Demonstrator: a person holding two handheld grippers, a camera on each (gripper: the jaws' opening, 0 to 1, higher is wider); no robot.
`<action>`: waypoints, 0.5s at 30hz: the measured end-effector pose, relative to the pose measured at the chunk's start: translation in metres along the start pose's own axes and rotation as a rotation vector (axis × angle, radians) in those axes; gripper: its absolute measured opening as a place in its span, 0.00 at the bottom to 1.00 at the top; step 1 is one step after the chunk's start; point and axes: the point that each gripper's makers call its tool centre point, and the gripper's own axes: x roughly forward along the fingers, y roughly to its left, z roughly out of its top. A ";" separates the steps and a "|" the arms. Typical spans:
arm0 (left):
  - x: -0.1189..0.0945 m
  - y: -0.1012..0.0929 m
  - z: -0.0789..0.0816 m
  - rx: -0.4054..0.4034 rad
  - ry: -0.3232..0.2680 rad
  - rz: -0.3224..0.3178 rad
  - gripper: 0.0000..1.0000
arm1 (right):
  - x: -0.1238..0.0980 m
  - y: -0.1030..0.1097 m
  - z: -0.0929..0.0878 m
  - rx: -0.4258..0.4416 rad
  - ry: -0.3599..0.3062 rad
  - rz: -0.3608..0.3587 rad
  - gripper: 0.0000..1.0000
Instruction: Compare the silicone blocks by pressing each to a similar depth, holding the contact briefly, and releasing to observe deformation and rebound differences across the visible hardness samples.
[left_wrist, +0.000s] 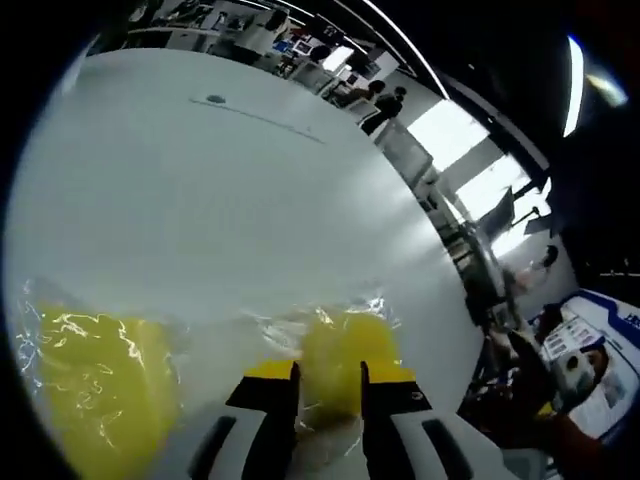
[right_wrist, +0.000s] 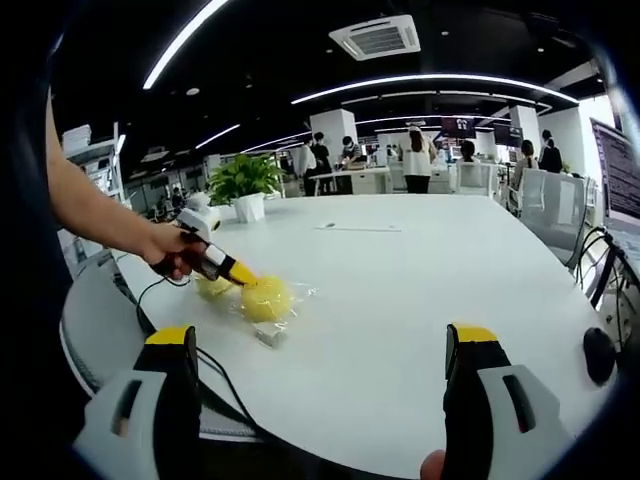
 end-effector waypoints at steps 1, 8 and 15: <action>-0.006 -0.003 0.003 0.001 -0.019 -0.018 0.39 | 0.002 0.000 0.001 -0.002 0.000 0.002 0.97; -0.055 -0.018 0.039 0.299 -0.148 -0.072 0.63 | 0.012 0.001 0.009 -0.024 -0.002 0.012 0.97; -0.110 -0.011 0.049 0.602 -0.209 -0.042 0.83 | 0.024 0.005 0.016 -0.048 0.003 0.023 0.97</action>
